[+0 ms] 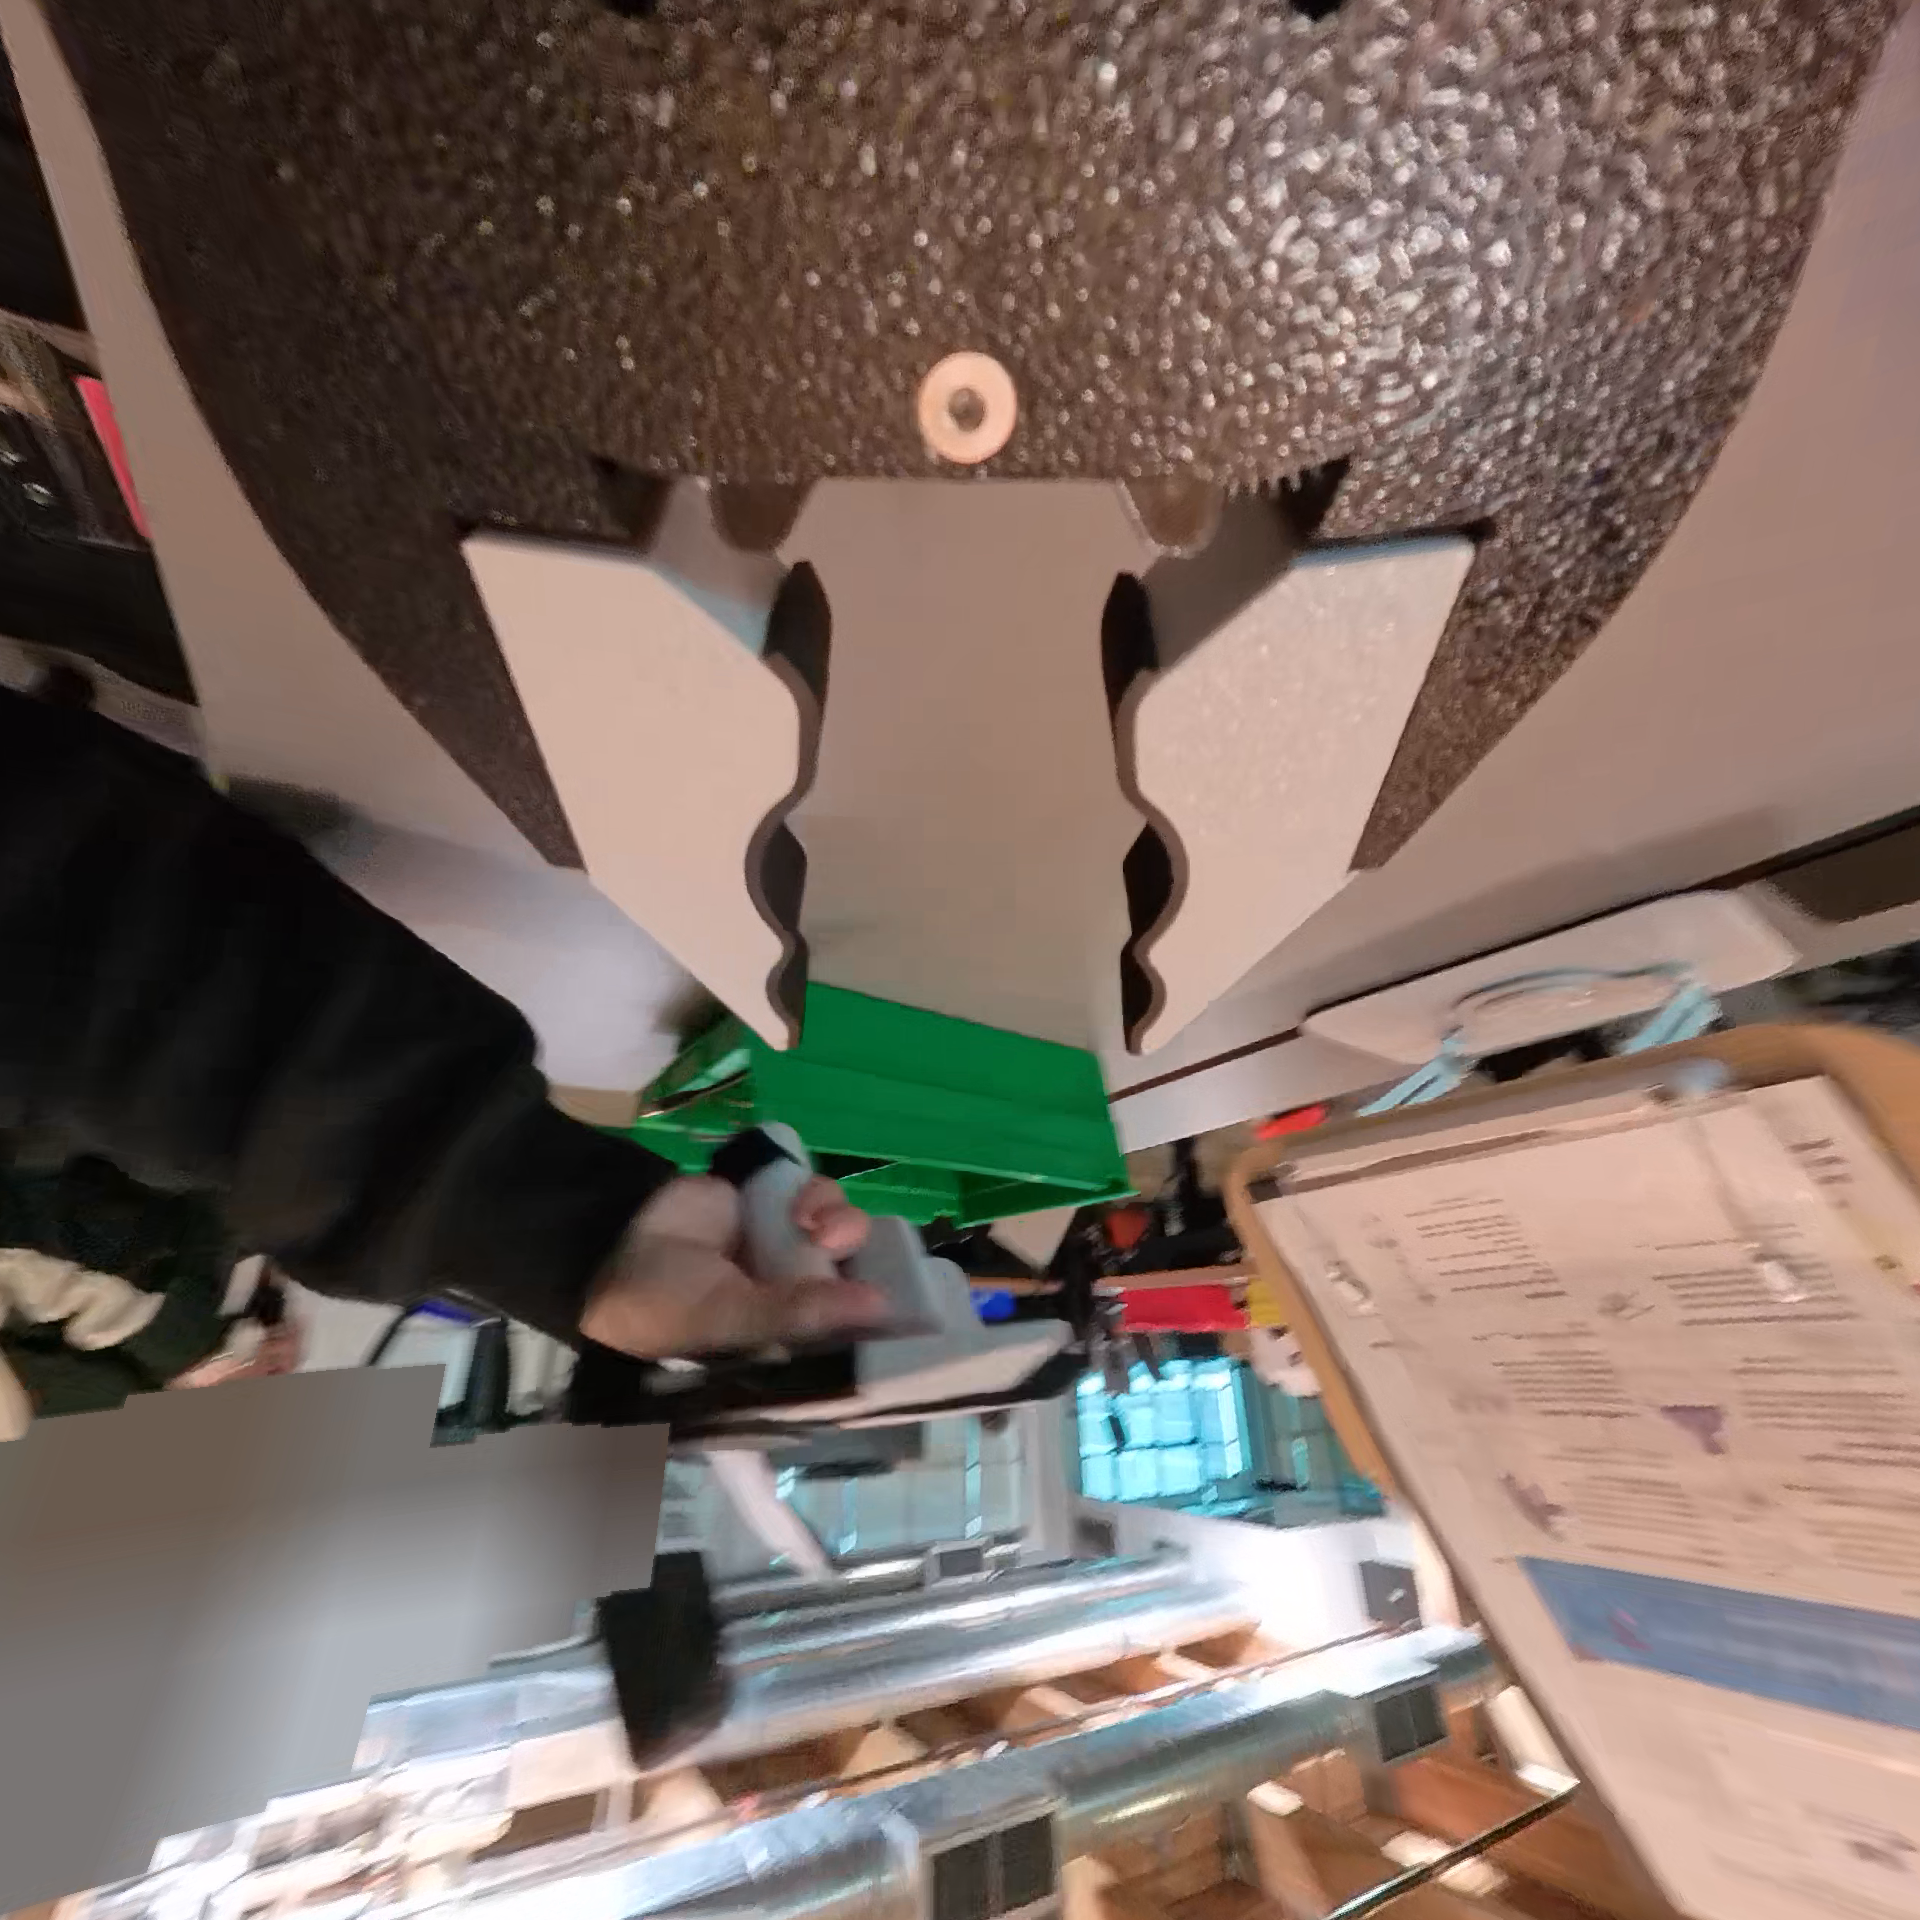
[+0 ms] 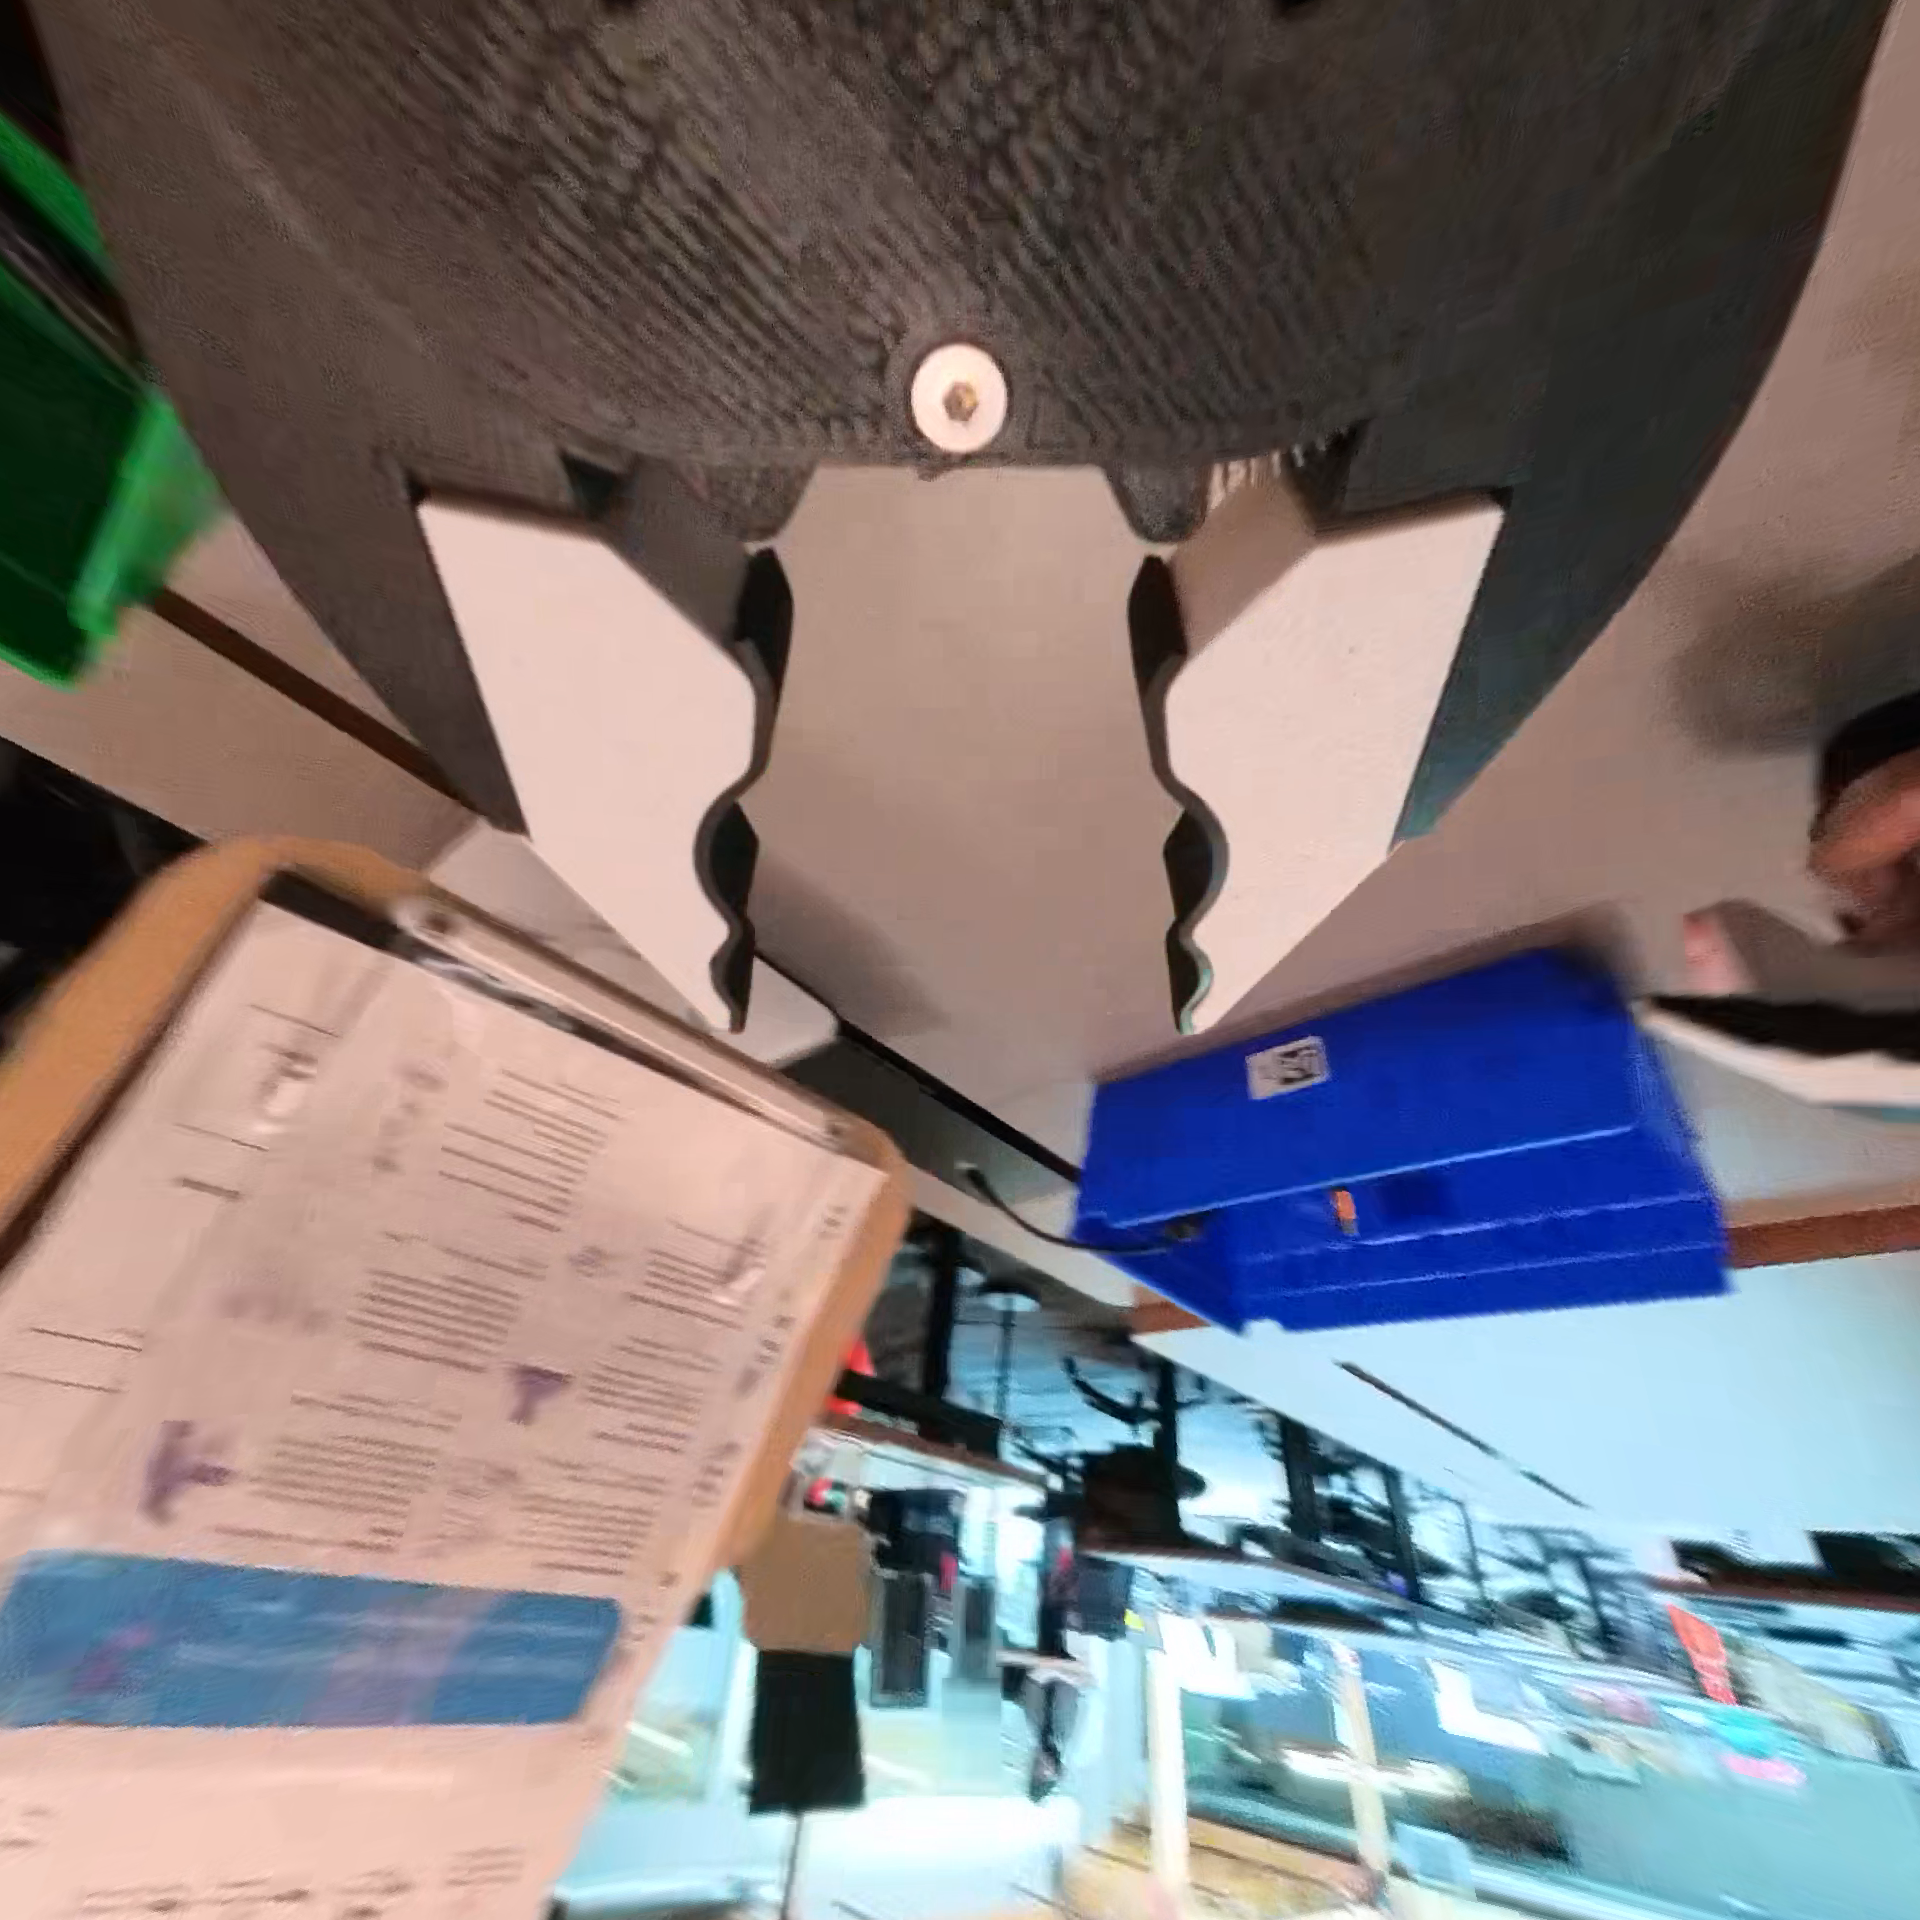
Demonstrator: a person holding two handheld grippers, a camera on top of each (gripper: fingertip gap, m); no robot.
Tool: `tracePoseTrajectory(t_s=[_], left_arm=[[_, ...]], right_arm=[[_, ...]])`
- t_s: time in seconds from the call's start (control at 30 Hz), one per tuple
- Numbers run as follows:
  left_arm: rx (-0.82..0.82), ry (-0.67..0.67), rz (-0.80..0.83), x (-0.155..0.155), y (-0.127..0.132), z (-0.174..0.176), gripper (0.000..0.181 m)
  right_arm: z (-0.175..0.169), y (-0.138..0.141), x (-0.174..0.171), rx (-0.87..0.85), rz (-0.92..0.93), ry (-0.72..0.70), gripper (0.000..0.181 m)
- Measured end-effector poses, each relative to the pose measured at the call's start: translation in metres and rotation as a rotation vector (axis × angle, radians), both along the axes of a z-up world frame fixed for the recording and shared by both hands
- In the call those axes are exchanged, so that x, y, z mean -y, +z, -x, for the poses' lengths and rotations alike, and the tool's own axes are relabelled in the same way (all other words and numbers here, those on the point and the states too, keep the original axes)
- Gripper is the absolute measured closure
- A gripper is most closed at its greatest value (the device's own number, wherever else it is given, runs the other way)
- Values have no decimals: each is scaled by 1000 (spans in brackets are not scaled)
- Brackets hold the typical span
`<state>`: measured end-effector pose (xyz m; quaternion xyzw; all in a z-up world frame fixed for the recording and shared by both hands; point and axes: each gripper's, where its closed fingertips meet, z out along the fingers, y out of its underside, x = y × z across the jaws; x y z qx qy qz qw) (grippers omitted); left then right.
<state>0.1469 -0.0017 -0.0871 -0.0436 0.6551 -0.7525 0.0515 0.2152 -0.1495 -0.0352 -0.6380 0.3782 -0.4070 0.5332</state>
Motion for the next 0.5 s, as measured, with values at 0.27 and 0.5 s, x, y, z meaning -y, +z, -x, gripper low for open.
tracePoseTrajectory(t_s=[0.27, 0.5], left_arm=[[19, 496, -376, -97, 13, -113, 125], [256, 764, -903, -148, -4, -291, 123]], right_arm=[[12, -80, -63, -16, 126, 144, 81], [6, -79, -53, 0, -15, 102, 87]])
